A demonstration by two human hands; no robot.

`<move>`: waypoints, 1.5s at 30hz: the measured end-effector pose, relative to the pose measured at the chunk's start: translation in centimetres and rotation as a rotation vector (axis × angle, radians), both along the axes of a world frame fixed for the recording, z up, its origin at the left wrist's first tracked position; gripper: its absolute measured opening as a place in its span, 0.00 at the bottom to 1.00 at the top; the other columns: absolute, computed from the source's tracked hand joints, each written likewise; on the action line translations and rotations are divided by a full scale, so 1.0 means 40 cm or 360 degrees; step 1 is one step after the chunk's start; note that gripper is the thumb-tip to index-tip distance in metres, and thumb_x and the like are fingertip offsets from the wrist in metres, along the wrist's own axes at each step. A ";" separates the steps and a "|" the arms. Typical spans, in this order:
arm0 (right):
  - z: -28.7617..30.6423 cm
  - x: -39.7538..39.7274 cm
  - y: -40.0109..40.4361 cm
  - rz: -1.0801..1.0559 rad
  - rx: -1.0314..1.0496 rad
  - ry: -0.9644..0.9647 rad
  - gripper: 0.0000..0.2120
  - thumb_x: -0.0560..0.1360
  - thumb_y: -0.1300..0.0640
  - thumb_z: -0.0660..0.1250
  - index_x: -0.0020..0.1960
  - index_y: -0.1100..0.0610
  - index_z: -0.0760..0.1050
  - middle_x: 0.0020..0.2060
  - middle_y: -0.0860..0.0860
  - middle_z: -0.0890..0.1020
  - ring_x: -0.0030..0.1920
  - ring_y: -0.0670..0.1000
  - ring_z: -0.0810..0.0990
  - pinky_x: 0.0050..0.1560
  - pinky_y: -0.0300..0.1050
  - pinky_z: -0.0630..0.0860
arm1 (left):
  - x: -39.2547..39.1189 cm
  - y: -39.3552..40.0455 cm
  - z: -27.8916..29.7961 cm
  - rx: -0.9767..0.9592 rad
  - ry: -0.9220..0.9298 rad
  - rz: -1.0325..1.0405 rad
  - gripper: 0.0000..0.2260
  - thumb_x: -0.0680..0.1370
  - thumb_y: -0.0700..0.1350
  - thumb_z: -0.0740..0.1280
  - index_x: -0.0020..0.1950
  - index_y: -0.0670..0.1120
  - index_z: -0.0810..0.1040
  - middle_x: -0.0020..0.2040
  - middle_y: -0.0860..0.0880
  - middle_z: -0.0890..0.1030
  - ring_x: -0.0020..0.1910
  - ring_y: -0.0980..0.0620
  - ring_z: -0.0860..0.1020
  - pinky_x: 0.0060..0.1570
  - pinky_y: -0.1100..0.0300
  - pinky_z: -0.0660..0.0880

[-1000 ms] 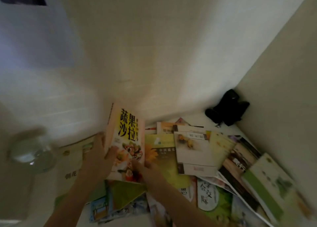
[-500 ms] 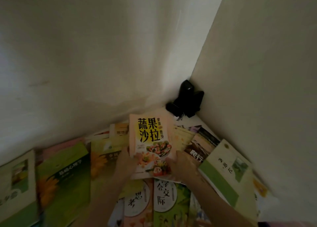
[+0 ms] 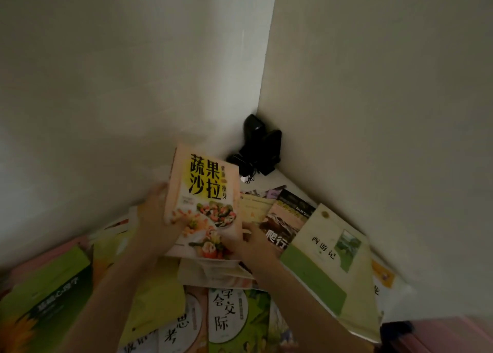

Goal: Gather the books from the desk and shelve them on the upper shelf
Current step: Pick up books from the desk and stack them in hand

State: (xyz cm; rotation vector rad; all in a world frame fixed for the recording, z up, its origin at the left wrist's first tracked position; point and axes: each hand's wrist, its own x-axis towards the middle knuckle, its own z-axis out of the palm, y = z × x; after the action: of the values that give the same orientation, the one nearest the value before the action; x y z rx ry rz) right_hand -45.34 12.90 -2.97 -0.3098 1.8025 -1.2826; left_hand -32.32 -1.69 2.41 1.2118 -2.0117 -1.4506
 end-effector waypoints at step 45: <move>-0.112 -0.202 0.286 -0.0695 0.0523 0.0014 0.12 0.73 0.61 0.71 0.54 0.65 0.75 0.42 0.57 0.81 0.39 0.53 0.82 0.31 0.42 0.78 | -0.377 0.217 -0.237 -0.0013 -0.1044 -0.0757 0.36 0.67 0.65 0.71 0.66 0.48 0.64 0.63 0.44 0.65 0.63 0.43 0.67 0.64 0.49 0.68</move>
State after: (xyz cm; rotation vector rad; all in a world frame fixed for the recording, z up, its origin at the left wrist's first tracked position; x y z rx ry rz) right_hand -53.42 24.33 -7.46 0.2756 2.1229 -1.2385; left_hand -47.38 6.97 -7.08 1.3966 -2.9024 -1.3365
